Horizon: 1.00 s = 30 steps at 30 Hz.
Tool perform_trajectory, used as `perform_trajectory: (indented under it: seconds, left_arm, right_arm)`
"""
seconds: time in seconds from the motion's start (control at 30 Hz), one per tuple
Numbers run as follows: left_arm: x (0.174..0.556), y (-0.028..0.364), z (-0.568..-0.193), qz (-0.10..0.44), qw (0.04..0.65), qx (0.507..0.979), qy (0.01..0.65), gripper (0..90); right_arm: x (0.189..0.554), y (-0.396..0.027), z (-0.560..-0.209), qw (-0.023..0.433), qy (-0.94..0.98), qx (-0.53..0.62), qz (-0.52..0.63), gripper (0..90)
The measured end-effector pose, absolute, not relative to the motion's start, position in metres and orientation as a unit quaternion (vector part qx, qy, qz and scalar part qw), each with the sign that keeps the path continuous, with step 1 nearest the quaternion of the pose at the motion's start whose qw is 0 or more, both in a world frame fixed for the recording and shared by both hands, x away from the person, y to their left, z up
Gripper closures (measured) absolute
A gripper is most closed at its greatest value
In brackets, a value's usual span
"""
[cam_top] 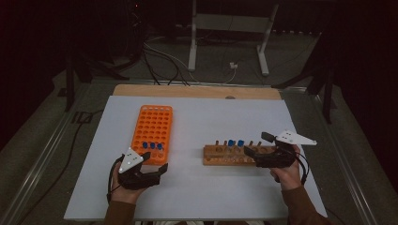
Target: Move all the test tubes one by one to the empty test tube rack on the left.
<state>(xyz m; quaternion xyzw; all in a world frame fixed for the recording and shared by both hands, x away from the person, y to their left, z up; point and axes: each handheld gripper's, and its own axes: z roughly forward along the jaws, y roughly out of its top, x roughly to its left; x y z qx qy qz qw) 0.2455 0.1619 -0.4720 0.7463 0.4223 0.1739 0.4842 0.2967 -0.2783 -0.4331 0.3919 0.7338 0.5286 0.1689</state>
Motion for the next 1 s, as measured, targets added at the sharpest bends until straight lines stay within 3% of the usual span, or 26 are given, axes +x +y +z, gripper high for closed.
perform_trajectory:
  seconds: [0.4, 0.87, 1.0]
  left_arm:
    - [0.245, 0.145, -0.472, 0.166, 0.496, 0.749, 0.407, 14.6]
    - [0.245, 0.129, -0.474, 0.158, 0.493, 0.763, 0.388, 12.6]
    - [0.245, 0.127, -0.474, 0.156, 0.494, 0.764, 0.385, 12.6]
  right_arm:
    - [0.303, -0.274, -0.442, 0.163, 0.747, 0.395, 0.509, 9.7]
    - [0.308, -0.253, -0.457, 0.172, 0.786, 0.366, 0.468, 53.0]
    - [0.307, -0.249, -0.459, 0.185, 0.791, 0.357, 0.461, 61.2]
